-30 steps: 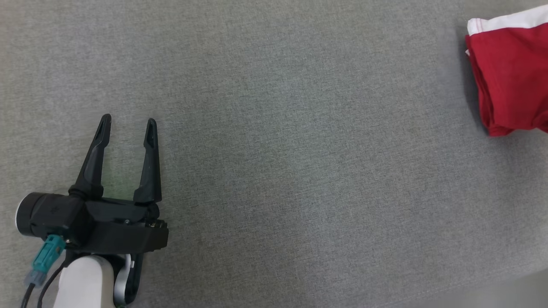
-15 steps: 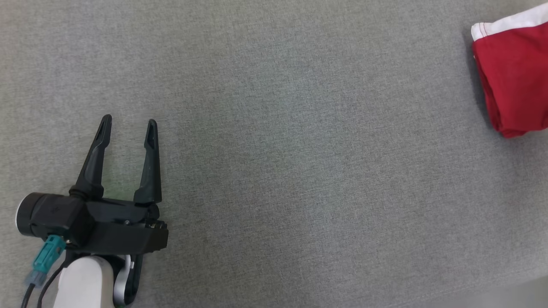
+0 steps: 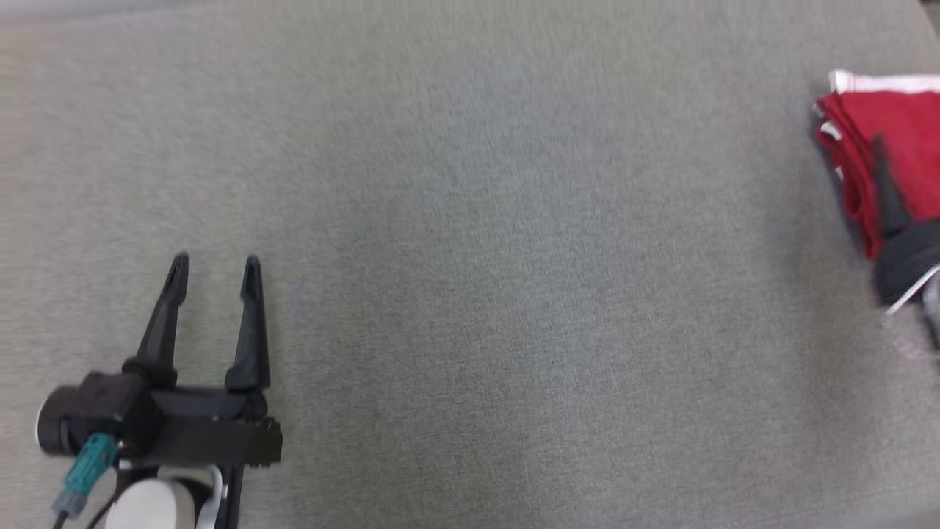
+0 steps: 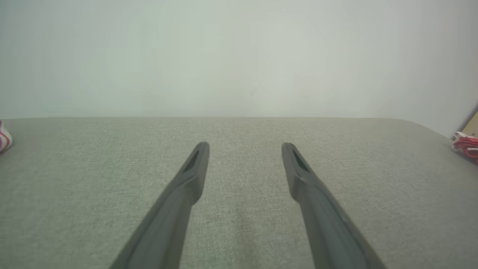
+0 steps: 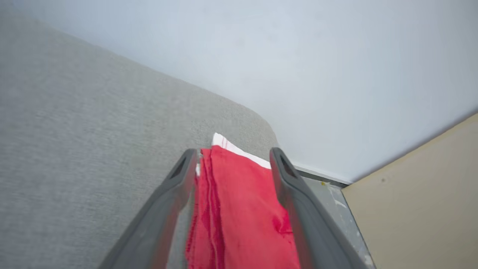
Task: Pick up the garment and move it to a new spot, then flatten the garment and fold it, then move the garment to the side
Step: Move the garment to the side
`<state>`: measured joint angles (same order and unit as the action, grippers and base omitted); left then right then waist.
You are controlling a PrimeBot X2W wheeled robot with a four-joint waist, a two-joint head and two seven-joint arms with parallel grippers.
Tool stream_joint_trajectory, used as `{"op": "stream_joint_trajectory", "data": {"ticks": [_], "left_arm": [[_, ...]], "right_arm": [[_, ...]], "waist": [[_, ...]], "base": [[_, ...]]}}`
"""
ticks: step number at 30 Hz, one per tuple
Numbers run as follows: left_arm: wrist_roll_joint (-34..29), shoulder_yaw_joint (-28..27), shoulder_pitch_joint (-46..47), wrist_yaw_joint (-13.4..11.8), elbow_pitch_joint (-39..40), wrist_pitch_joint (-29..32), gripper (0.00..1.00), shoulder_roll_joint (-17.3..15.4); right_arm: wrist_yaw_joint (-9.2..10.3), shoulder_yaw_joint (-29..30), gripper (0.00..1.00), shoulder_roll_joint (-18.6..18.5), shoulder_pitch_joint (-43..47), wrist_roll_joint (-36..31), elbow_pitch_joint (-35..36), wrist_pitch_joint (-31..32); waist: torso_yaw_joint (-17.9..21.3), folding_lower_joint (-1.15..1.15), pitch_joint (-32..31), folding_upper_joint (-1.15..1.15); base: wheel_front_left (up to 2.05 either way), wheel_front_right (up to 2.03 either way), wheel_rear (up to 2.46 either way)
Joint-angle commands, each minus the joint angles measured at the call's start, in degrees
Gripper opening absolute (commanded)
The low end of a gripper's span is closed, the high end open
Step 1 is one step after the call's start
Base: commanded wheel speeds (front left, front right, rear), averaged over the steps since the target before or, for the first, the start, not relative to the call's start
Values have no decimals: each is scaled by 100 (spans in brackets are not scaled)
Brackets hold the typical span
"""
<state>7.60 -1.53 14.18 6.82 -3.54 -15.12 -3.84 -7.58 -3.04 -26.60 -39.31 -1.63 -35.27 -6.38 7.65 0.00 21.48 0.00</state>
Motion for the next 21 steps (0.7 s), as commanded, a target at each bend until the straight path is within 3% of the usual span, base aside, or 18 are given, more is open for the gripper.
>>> {"op": "stream_joint_trajectory", "data": {"ticks": [1,6,11,21], "left_arm": [[42,-42,-130,-27,-38,-3,100,20],[103,-200,-466,-58,-247,-3,100,49],[152,-276,-738,-99,-448,-3,100,74],[193,-277,-1162,-183,-799,-3,100,94]], "right_arm": [[18,42,100,116,193,73,121,-83],[18,216,100,698,1076,411,984,-358],[18,222,100,1020,1930,628,1694,-340],[18,-35,100,1518,2918,1008,2052,-189]], "waist": [[-156,0,-387,0],[-267,0,-938,0],[-389,0,-1455,0],[-463,0,-2192,0]], "base": [[0,0,0],[0,0,0],[0,0,0],[0,0,0]]}}
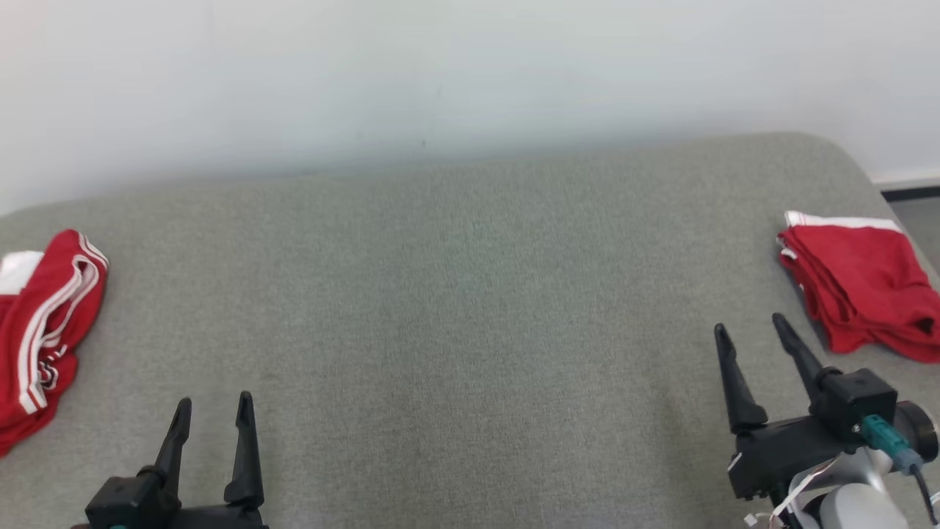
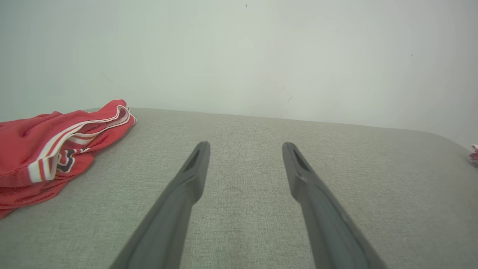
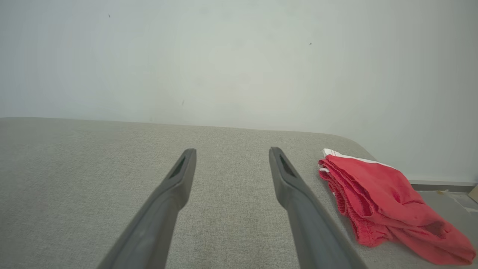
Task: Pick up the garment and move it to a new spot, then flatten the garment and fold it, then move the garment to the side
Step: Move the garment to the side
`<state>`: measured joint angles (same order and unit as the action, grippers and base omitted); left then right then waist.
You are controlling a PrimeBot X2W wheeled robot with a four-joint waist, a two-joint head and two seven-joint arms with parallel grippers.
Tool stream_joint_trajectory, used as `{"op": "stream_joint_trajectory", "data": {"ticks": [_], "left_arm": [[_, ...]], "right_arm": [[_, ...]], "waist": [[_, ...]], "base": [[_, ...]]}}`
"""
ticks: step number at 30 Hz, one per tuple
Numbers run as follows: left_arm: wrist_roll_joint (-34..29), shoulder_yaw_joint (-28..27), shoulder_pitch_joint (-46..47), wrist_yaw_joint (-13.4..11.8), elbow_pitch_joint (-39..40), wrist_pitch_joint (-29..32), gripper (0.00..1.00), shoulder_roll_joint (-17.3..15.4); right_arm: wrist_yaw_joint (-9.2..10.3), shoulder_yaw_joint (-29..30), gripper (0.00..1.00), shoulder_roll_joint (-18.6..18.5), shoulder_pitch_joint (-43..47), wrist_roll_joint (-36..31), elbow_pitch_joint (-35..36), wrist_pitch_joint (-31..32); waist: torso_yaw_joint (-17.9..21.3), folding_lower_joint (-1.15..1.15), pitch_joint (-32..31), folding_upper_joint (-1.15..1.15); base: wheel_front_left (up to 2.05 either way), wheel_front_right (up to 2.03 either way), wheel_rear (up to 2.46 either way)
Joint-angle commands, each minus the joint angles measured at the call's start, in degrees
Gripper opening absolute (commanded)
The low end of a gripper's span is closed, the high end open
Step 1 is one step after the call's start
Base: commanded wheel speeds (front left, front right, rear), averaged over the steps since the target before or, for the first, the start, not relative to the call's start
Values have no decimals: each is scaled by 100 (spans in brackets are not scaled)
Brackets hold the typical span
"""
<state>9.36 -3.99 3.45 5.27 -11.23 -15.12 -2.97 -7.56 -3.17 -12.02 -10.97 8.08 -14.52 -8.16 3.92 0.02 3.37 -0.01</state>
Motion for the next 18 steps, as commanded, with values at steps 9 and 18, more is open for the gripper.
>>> {"op": "stream_joint_trajectory", "data": {"ticks": [9,18], "left_arm": [[160,-57,-254,-125,-247,-3,100,9],[257,-18,-149,-251,-345,-3,100,9]], "right_arm": [[16,-175,100,352,155,40,-329,-146],[16,-212,100,425,42,50,-676,-260]], "waist": [[-73,-2,-564,1],[-46,-2,-559,1]], "base": [[0,0,0],[0,0,0]]}}
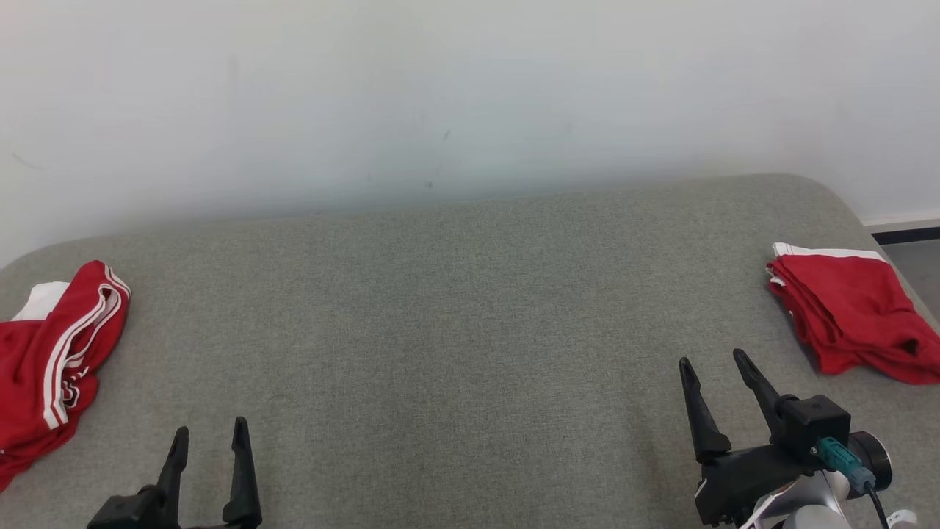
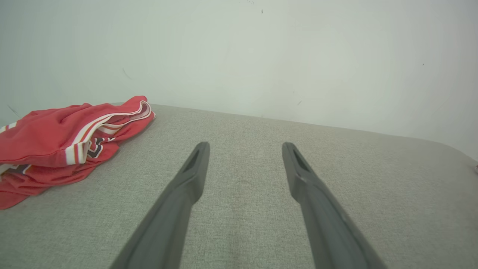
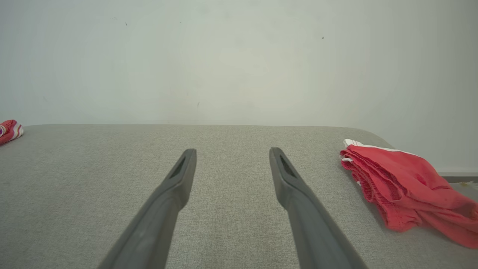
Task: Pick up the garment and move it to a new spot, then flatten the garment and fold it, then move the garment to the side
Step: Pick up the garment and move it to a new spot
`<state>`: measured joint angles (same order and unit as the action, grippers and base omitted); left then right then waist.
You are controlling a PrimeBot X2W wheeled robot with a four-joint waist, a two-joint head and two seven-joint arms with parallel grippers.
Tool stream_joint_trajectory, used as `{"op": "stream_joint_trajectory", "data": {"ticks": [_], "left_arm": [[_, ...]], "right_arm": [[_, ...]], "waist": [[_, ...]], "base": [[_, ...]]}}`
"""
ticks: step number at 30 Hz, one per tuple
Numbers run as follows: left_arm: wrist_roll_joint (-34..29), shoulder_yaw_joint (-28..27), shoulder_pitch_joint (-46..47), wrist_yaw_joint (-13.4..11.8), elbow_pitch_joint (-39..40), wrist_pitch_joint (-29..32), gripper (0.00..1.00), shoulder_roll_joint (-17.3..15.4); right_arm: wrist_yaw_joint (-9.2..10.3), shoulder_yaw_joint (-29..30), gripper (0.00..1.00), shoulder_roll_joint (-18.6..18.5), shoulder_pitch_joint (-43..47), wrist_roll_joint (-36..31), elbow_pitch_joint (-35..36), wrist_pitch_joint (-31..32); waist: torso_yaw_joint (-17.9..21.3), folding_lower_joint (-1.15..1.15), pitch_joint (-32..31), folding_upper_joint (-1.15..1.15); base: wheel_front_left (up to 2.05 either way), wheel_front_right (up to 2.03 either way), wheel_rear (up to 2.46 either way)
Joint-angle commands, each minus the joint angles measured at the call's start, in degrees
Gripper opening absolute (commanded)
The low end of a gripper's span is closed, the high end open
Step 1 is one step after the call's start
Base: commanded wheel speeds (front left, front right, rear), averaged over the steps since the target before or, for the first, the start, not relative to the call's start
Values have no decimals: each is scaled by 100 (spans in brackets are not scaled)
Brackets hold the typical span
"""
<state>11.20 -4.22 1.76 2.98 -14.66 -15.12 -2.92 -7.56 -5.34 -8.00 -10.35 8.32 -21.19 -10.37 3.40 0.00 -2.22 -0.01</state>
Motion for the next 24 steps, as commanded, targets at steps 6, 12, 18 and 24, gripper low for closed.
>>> {"op": "stream_joint_trajectory", "data": {"ticks": [6,12,18,24], "left_arm": [[84,18,16,-55,2,-3,100,4],[65,35,13,-61,32,-3,100,3],[11,74,-36,-71,68,-3,100,3],[-61,9,-85,-53,100,-3,100,2]], "right_arm": [[16,-9,100,62,-90,-45,-187,-145],[16,-63,100,102,-123,-21,-357,-224],[16,-93,100,112,-135,-11,-487,-293],[16,-141,100,114,-118,51,-571,-346]], "waist": [[34,0,-21,1],[-1,0,-37,1],[-196,0,-32,1],[-575,0,-38,1]], "base": [[0,0,0],[0,0,0],[0,0,0],[0,0,0]]}}
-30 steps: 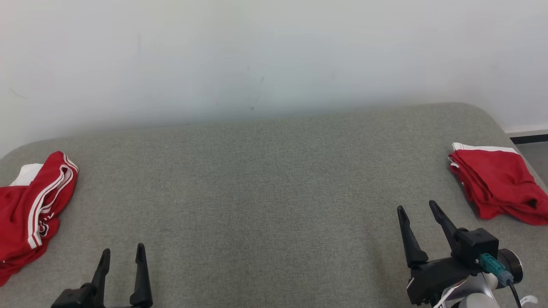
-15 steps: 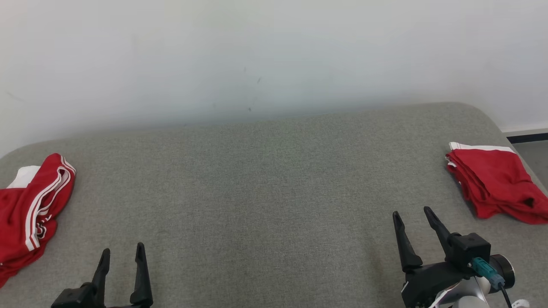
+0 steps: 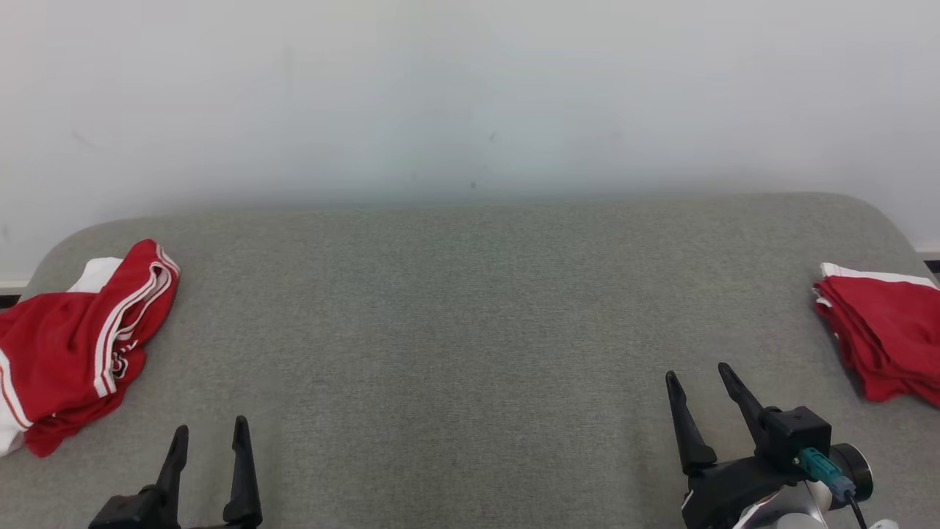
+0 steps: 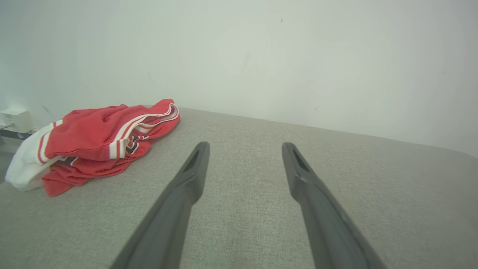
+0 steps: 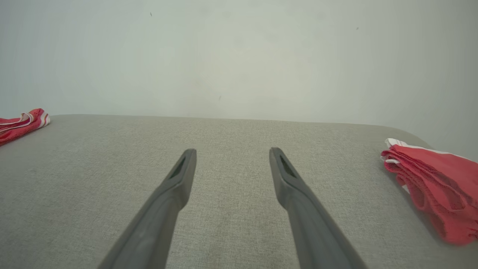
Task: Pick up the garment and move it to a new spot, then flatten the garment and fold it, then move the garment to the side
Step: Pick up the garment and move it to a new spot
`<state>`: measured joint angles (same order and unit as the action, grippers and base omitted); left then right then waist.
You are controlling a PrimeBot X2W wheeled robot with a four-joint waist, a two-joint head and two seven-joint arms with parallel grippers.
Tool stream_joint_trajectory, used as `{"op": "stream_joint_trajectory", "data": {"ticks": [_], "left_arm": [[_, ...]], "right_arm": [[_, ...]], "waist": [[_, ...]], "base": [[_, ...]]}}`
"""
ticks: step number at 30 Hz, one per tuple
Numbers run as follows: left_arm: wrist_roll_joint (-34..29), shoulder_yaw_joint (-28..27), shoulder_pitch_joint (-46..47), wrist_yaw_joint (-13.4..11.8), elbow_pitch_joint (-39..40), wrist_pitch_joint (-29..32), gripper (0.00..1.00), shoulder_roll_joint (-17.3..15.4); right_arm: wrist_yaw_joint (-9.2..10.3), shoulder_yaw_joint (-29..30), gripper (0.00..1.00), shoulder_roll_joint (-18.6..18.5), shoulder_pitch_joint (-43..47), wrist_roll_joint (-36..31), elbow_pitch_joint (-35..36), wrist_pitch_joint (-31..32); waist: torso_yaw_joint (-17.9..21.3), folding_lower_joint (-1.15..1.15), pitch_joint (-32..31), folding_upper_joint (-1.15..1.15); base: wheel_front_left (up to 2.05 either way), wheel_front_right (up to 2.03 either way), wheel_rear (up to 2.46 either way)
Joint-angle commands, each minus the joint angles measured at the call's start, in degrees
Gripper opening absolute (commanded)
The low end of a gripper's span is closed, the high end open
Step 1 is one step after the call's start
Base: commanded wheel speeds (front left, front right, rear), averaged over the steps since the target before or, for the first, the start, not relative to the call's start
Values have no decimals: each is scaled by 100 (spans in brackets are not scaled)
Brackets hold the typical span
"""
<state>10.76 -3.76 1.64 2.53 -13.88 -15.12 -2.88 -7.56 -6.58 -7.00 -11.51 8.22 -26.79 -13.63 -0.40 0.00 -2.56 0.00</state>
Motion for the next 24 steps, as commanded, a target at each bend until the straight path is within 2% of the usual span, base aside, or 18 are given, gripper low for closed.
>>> {"op": "stream_joint_trajectory", "data": {"ticks": [1,12,15,24], "left_arm": [[-37,-50,-89,-1,18,-3,100,-1],[-178,-352,-237,60,-22,-3,100,-1],[-203,-440,-353,16,55,-3,100,0],[-198,-540,-470,-86,168,-3,100,0]], "right_arm": [[16,-25,100,15,-2,65,-21,-33],[16,-91,100,100,91,137,-93,-105],[16,-138,100,137,91,127,-85,-117],[16,-196,100,214,91,119,-161,-147]], "waist": [[-273,0,-7,0],[-1039,0,-83,0],[-1312,0,-122,0],[-1753,0,-210,0]], "base": [[0,0,0],[0,0,0],[0,0,0],[0,0,0]]}}
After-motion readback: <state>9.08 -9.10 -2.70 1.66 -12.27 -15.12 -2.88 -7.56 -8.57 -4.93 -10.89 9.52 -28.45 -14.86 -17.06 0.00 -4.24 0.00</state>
